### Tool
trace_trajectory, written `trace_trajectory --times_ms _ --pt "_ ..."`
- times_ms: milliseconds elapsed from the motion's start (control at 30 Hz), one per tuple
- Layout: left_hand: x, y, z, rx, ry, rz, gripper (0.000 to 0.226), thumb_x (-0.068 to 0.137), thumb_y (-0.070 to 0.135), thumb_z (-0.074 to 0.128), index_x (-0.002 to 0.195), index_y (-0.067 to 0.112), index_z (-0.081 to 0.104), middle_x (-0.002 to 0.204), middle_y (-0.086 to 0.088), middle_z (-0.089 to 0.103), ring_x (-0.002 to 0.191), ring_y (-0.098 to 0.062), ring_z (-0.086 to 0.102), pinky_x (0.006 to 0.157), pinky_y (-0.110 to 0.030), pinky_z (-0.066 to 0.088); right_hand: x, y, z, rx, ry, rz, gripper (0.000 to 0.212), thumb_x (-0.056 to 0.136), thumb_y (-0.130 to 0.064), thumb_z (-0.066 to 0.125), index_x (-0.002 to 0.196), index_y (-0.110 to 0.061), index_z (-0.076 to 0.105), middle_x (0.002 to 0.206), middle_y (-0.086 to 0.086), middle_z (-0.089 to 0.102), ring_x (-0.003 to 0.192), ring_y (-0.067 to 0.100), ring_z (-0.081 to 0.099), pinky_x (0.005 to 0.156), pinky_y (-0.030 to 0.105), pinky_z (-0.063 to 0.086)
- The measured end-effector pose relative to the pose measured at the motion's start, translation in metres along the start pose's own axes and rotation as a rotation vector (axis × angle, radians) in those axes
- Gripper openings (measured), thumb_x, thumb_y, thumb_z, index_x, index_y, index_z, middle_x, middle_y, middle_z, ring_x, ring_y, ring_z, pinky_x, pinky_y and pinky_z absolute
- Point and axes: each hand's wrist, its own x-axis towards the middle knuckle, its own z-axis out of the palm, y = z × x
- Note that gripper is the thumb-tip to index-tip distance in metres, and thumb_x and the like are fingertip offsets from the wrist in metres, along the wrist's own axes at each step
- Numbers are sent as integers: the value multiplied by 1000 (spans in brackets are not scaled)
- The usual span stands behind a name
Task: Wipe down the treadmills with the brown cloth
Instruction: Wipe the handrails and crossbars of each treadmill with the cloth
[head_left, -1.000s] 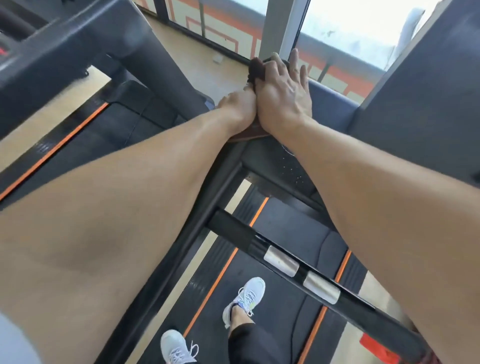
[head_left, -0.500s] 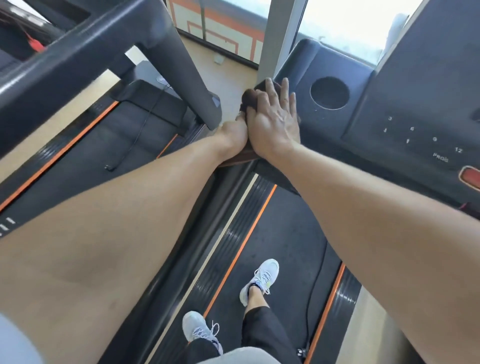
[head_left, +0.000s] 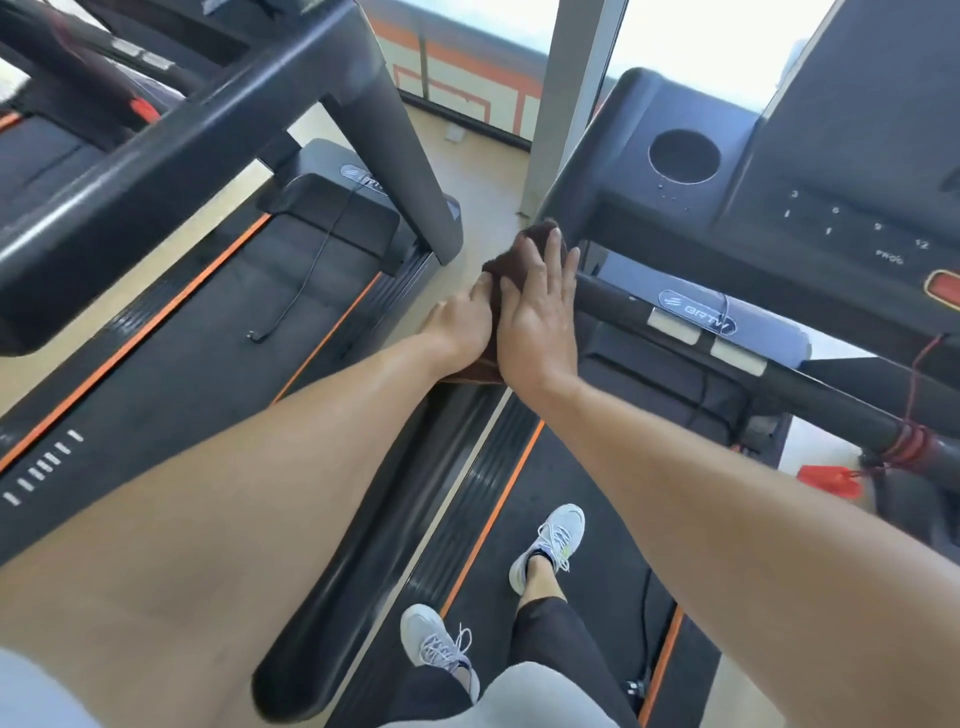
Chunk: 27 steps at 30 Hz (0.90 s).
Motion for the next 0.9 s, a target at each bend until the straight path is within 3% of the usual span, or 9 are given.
trace_trajectory --times_ms 100,167,233,267,400,500,567,700,900 --pt "-26 -17 -3 33 17 61 59 107 57 16 149 31 48 147 -8 56 136 -33 49 114 -47 35 -42 -5 14 320 50 109 55 111 -26 38 163 -26 21 173 -8 3 156 3 1 120 14 4" --pt "-46 -25 -5 68 27 85 54 108 55 18 149 32 43 147 -5 56 134 -33 51 110 -45 36 -66 -13 19 461 82 245 58 111 -31 39 164 -30 14 167 -12 26 148 0 29 114 8 22" --pt "-64 -31 -5 119 32 114 52 109 53 21 154 33 36 152 -3 52 136 -32 49 110 -44 35 -87 -23 22 550 70 425 57 111 -39 37 163 -38 14 138 -23 52 113 -7 54 90 1 37" --pt "-72 -34 -5 145 41 131 53 109 52 22 158 33 30 157 0 46 140 -30 45 111 -43 33 -98 -27 23 588 56 495 54 111 -43 35 162 -40 17 131 -23 55 104 -6 56 84 3 39" --pt "-98 -43 1 318 122 218 61 109 49 25 164 30 10 168 6 24 148 -24 36 112 -44 35 -129 -28 27 707 31 653 45 103 -62 36 144 -48 46 127 -16 65 112 10 64 101 40 53" --pt "-109 -46 10 333 243 287 60 109 45 32 164 29 15 170 11 19 152 -15 30 114 -41 36 -131 -32 14 678 115 683 27 106 -47 47 124 -39 66 102 -16 73 97 7 68 94 43 57" --pt "-107 -40 16 254 294 277 57 109 41 37 163 28 23 169 12 23 154 -12 26 118 -40 32 -123 -35 -2 699 178 598 21 106 -35 53 119 -37 70 98 -15 75 94 4 70 92 39 58" --pt "-99 -3 30 146 298 319 59 108 46 32 162 22 27 169 5 26 157 -13 16 128 -39 15 -90 -34 -53 605 210 300 35 105 -16 55 128 -39 68 111 -22 73 108 -3 65 98 24 53" --pt "-81 83 37 93 333 474 63 96 56 37 151 26 43 149 9 53 137 -16 46 110 -38 26 15 -6 -155 21 287 -146 41 104 -17 48 136 -38 61 134 -22 64 124 4 59 105 36 50"
